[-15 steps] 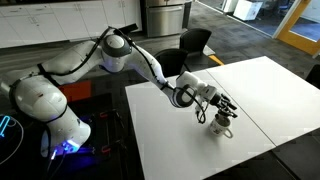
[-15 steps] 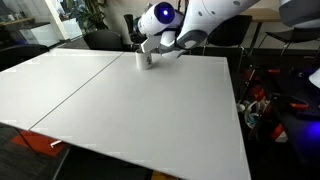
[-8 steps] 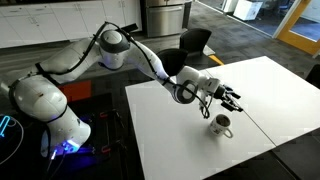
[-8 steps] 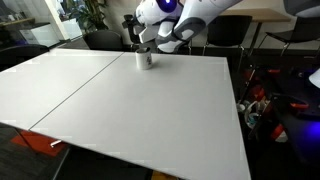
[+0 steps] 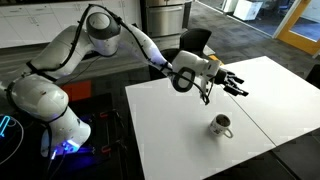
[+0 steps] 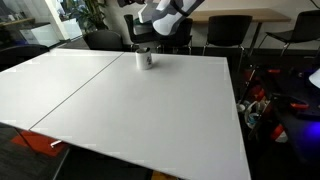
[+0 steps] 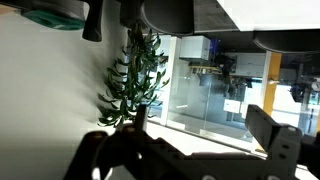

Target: Pick the marker and put it inside the mug

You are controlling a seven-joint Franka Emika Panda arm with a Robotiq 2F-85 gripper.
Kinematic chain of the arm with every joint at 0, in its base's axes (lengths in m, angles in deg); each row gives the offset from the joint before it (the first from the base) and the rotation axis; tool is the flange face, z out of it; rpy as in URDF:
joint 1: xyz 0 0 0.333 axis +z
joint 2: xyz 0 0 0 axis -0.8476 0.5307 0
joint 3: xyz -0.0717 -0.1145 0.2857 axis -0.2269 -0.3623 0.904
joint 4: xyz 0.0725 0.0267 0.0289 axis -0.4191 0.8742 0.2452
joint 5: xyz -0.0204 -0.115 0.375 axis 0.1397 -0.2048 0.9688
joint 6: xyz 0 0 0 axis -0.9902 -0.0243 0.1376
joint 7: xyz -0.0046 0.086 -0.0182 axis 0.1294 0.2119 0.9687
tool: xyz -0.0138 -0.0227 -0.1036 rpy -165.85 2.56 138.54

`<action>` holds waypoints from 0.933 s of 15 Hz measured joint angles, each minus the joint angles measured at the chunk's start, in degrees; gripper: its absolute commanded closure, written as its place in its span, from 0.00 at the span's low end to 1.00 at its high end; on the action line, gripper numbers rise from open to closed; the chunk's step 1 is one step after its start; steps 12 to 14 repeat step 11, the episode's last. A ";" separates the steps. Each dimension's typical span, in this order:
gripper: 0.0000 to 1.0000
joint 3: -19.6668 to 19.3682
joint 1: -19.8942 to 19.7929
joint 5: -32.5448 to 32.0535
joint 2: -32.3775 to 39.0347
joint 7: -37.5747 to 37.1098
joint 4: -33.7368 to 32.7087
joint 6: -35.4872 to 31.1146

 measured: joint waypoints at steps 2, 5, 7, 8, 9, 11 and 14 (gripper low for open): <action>0.00 -0.65 1.56 0.08 -2.02 0.70 2.00 -0.55; 0.00 -1.57 3.56 0.79 -3.96 1.48 4.30 -0.90; 0.00 -1.57 4.25 2.07 -4.76 3.41 4.86 -0.91; 0.00 -1.57 4.38 2.08 -4.90 3.42 4.96 -0.91; 0.00 -1.57 4.42 2.08 -4.92 3.42 5.02 -0.91; 0.00 -1.57 4.42 2.08 -4.92 3.42 5.10 -0.91; 0.00 -1.57 4.42 2.08 -4.92 3.42 5.10 -0.91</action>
